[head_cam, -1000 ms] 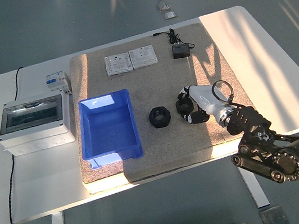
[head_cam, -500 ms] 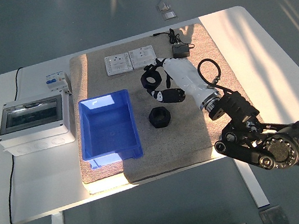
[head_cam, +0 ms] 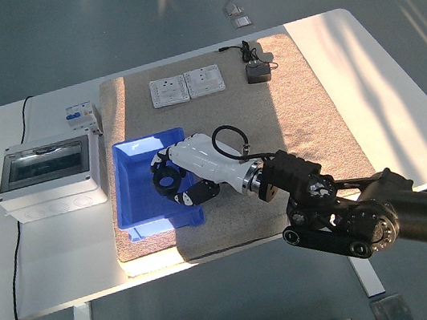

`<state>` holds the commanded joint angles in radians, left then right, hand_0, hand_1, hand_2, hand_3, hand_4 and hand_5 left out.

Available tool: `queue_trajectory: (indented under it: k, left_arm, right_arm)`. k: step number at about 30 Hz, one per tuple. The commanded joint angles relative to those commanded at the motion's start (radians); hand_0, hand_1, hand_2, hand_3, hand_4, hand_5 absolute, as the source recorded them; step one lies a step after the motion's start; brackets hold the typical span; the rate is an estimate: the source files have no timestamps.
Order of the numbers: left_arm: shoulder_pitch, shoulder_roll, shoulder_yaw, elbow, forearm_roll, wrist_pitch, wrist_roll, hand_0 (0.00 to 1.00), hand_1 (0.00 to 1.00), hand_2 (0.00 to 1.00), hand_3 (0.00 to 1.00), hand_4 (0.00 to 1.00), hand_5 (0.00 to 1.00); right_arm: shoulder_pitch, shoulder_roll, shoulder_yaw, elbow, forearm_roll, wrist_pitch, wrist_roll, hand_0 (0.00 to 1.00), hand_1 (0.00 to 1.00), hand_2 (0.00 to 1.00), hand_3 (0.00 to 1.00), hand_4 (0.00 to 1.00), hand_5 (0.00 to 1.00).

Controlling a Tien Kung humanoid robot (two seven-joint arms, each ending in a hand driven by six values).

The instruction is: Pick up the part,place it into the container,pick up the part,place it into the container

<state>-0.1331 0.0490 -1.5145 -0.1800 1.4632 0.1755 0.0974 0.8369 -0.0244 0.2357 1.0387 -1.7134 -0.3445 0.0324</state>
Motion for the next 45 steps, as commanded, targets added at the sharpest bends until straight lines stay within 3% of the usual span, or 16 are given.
queue_trajectory:
  k: [3, 4, 9, 10, 12, 14, 18, 21, 22, 27, 28, 33, 34, 45]
  left_arm:
    - [0.0, 0.0, -0.001, 0.0, 0.003, 0.001, -0.001, 0.687, 0.682, 0.734, 0.697, 0.745, 0.729]
    - [0.0, 0.0, -0.002, 0.0, 0.004, 0.001, -0.001, 0.686, 0.68, 0.73, 0.696, 0.744, 0.729]
    - [0.0, 0.001, -0.002, 0.0, 0.008, 0.001, -0.002, 0.686, 0.68, 0.73, 0.696, 0.744, 0.729]
    - [-0.001, 0.001, -0.002, 0.0, 0.009, 0.0, -0.001, 0.685, 0.679, 0.729, 0.693, 0.743, 0.728]
    - [-0.001, 0.001, -0.001, 0.0, 0.01, 0.0, -0.001, 0.685, 0.679, 0.729, 0.693, 0.743, 0.728]
    - [-0.001, 0.002, -0.001, 0.0, 0.011, 0.0, -0.002, 0.685, 0.679, 0.729, 0.693, 0.743, 0.728]
    - [0.0, 0.002, 0.001, 0.0, 0.01, 0.001, -0.005, 0.685, 0.68, 0.729, 0.69, 0.742, 0.724]
    - [0.003, 0.002, 0.005, 0.0, 0.001, 0.003, -0.006, 0.685, 0.68, 0.729, 0.69, 0.742, 0.724]
    - [0.003, 0.002, 0.006, 0.0, 0.0, 0.003, -0.007, 0.684, 0.676, 0.728, 0.684, 0.741, 0.723]
    - [0.004, 0.002, 0.002, 0.0, 0.01, 0.002, -0.008, 0.684, 0.676, 0.728, 0.684, 0.741, 0.723]
    - [0.004, 0.001, 0.002, 0.0, 0.012, 0.002, -0.009, 0.683, 0.679, 0.726, 0.681, 0.739, 0.721]
    - [0.004, 0.0, 0.003, 0.0, 0.012, 0.002, -0.011, 0.683, 0.679, 0.726, 0.681, 0.739, 0.721]
    - [0.004, 0.0, 0.003, 0.0, 0.012, 0.002, -0.011, 0.681, 0.674, 0.724, 0.679, 0.738, 0.719]
    - [0.003, 0.0, 0.006, 0.0, 0.008, 0.003, -0.013, 0.682, 0.674, 0.724, 0.676, 0.735, 0.717]
  right_arm:
    - [-0.004, 0.0, 0.007, -0.004, -0.003, -0.005, 0.006, 0.857, 0.779, 0.742, 0.703, 0.286, 0.002]
    - [-0.006, 0.0, 0.009, -0.004, -0.004, -0.005, 0.006, 0.984, 0.912, 0.835, 0.743, 0.352, 0.052]
    - [-0.016, -0.001, 0.018, -0.004, -0.012, 0.0, 0.003, 0.984, 0.912, 0.835, 0.743, 0.352, 0.052]
    - [-0.021, -0.003, 0.023, -0.003, -0.016, 0.001, 0.001, 0.998, 0.96, 0.878, 0.791, 0.413, 0.105]
    - [-0.027, -0.005, 0.028, -0.001, -0.015, 0.0, 0.001, 0.998, 0.96, 0.878, 0.791, 0.413, 0.105]
    - [-0.035, -0.008, 0.036, 0.0, -0.003, -0.021, 0.012, 0.998, 0.96, 0.878, 0.791, 0.413, 0.105]
    - [-0.071, -0.025, 0.091, -0.007, 0.077, -0.107, 0.042, 0.998, 0.937, 0.869, 0.785, 0.423, 0.107]
    - [-0.101, -0.043, 0.148, -0.01, 0.1, -0.139, -0.015, 0.998, 0.937, 0.869, 0.785, 0.423, 0.107]
    - [-0.106, -0.047, 0.159, -0.011, 0.103, -0.136, -0.033, 0.94, 0.858, 0.843, 0.768, 0.491, 0.093]
    - [-0.121, -0.056, 0.153, -0.01, 0.143, -0.089, -0.125, 0.94, 0.858, 0.843, 0.768, 0.491, 0.093]
    - [-0.12, -0.056, 0.146, -0.011, 0.153, -0.078, -0.136, 0.962, 0.886, 0.893, 0.905, 0.632, 0.125]
    - [-0.118, -0.056, 0.119, -0.025, 0.193, -0.022, -0.176, 0.962, 0.886, 0.893, 0.905, 0.632, 0.125]
    - [-0.118, -0.056, 0.115, -0.027, 0.199, -0.014, -0.181, 0.991, 0.93, 0.941, 0.954, 0.708, 0.165]
    - [-0.113, -0.054, 0.091, -0.045, 0.215, 0.025, -0.215, 0.996, 0.937, 0.953, 0.965, 0.737, 0.187]
